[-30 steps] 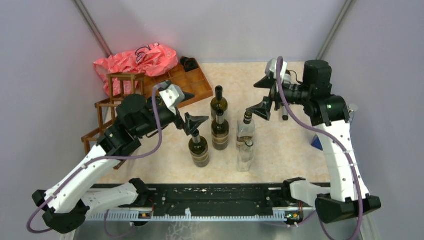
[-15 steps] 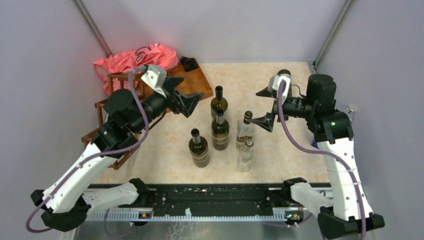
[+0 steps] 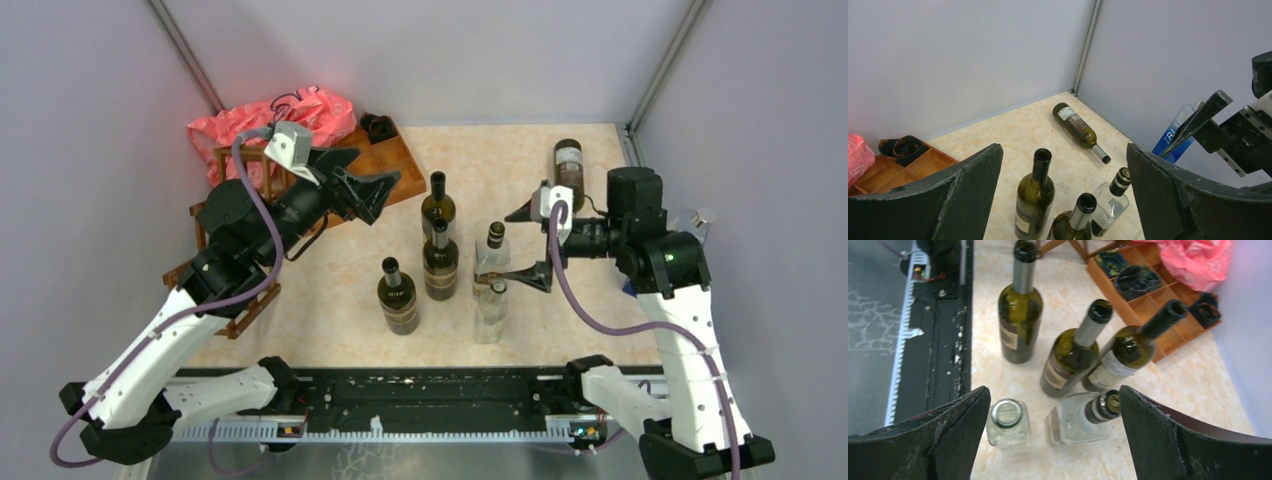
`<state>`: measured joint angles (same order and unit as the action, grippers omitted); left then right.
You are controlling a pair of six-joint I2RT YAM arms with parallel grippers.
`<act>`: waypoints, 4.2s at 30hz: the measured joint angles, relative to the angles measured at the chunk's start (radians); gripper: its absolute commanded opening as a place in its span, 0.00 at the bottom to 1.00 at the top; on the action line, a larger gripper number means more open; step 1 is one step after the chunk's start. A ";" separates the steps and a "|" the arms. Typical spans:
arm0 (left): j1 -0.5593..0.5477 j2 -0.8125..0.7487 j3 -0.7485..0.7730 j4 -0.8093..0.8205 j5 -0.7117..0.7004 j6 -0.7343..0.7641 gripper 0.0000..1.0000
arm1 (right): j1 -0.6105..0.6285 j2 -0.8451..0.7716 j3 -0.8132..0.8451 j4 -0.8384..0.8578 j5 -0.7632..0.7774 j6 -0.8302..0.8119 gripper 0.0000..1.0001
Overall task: Put the wine bottle on the wine rack
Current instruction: Move the wine bottle to the center of the board.
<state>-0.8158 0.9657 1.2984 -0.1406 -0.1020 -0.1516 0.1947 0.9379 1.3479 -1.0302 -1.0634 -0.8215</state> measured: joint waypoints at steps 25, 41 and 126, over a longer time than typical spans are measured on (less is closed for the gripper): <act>0.000 -0.021 0.010 -0.001 -0.023 -0.024 0.99 | 0.386 0.080 -0.068 -0.155 0.355 -0.130 0.88; 0.000 -0.013 0.010 0.002 -0.026 -0.024 0.99 | 0.386 0.079 -0.157 -0.142 0.453 -0.116 0.64; 0.000 0.105 0.050 -0.011 0.067 -0.022 0.99 | -0.214 0.797 0.703 0.063 0.507 0.217 0.89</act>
<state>-0.8154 1.0710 1.3483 -0.1513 -0.0353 -0.1738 -0.0196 1.7351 2.0506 -0.9676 -0.5568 -0.6044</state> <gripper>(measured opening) 0.987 0.895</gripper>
